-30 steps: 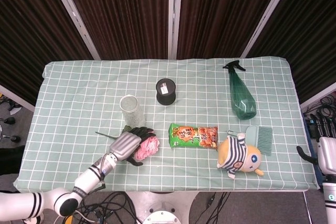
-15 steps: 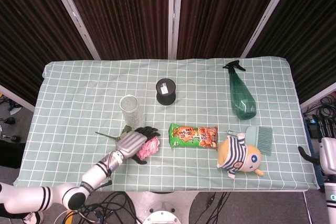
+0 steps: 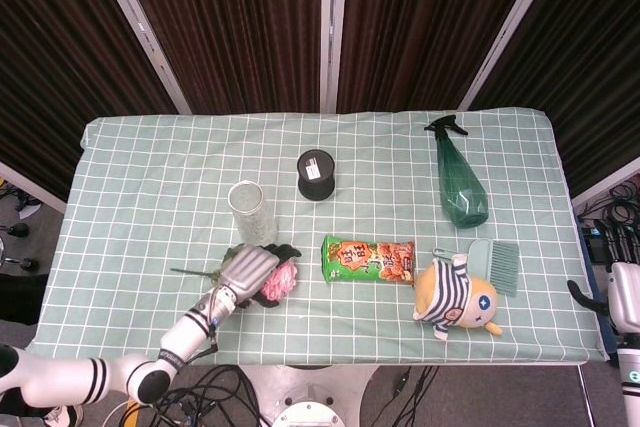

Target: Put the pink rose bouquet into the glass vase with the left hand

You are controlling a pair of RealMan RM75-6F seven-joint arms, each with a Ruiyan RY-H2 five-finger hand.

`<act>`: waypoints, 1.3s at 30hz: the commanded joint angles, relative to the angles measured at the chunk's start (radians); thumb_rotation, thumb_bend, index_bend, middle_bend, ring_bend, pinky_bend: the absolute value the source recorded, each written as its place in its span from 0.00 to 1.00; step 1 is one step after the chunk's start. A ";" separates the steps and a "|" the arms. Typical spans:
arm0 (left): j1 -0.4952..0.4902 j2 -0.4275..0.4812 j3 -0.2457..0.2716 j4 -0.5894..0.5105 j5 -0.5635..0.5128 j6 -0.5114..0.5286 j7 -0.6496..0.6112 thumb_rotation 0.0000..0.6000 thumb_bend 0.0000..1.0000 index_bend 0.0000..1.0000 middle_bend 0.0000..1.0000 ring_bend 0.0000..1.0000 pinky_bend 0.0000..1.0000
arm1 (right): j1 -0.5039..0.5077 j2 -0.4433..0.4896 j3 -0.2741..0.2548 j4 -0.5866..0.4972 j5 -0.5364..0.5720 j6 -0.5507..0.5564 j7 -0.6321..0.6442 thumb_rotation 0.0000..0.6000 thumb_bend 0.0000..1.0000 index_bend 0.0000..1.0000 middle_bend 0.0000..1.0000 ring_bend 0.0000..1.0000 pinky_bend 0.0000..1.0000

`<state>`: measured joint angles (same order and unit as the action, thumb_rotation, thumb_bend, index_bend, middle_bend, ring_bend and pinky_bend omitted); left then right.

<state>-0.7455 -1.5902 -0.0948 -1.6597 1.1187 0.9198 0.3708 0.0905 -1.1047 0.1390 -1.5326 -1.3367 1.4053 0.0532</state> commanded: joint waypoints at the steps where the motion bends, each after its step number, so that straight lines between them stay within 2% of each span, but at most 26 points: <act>1: 0.004 -0.001 0.005 0.002 0.011 0.013 0.006 1.00 0.14 0.33 0.31 0.36 0.57 | 0.000 0.001 0.000 -0.002 0.002 -0.002 -0.002 1.00 0.15 0.00 0.00 0.00 0.00; 5: 0.010 0.002 0.010 -0.002 0.021 0.023 -0.003 1.00 0.18 0.42 0.39 0.42 0.61 | 0.000 0.005 -0.001 -0.008 0.004 -0.004 -0.003 1.00 0.15 0.00 0.00 0.00 0.00; 12: 0.031 0.011 0.021 -0.007 0.093 0.064 -0.048 1.00 0.23 0.49 0.47 0.52 0.70 | -0.004 0.013 0.000 -0.020 0.005 0.002 -0.010 1.00 0.15 0.00 0.00 0.00 0.00; 17: 0.059 0.044 0.033 -0.036 0.165 0.116 -0.086 1.00 0.26 0.49 0.48 0.55 0.72 | -0.006 0.019 0.002 -0.032 0.004 0.010 -0.018 1.00 0.15 0.00 0.00 0.00 0.00; 21: 0.112 0.099 0.042 -0.092 0.226 0.216 -0.108 1.00 0.28 0.51 0.49 0.59 0.75 | -0.009 0.026 0.002 -0.046 -0.001 0.020 -0.023 1.00 0.15 0.00 0.00 0.00 0.00; 26: 0.186 0.222 0.046 -0.156 0.300 0.355 -0.107 1.00 0.28 0.52 0.50 0.59 0.76 | -0.013 0.033 0.003 -0.061 -0.005 0.033 -0.037 1.00 0.15 0.00 0.00 0.00 0.00; 30: 0.221 0.343 -0.009 -0.184 0.291 0.429 -0.135 1.00 0.28 0.51 0.50 0.59 0.76 | -0.015 0.031 0.001 -0.071 -0.011 0.042 -0.050 1.00 0.15 0.00 0.00 0.00 0.00; 33: 0.236 0.395 -0.056 -0.171 0.288 0.476 -0.171 1.00 0.28 0.51 0.50 0.60 0.78 | -0.015 0.029 -0.001 -0.078 -0.014 0.044 -0.059 1.00 0.15 0.00 0.00 0.00 0.00; 35: 0.245 0.402 -0.108 -0.125 0.298 0.542 -0.206 1.00 0.28 0.51 0.50 0.60 0.78 | -0.015 0.029 -0.002 -0.083 -0.016 0.046 -0.067 1.00 0.15 0.00 0.00 0.00 0.00; 39: 0.247 0.344 -0.218 0.000 0.321 0.691 -0.306 1.00 0.28 0.51 0.50 0.60 0.78 | -0.016 0.031 0.001 -0.093 -0.013 0.052 -0.078 1.00 0.15 0.00 0.00 0.00 0.00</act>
<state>-0.5093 -1.2164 -0.2313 -1.7431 1.4225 1.5166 0.1419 0.0743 -1.0744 0.1391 -1.6251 -1.3506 1.4566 -0.0245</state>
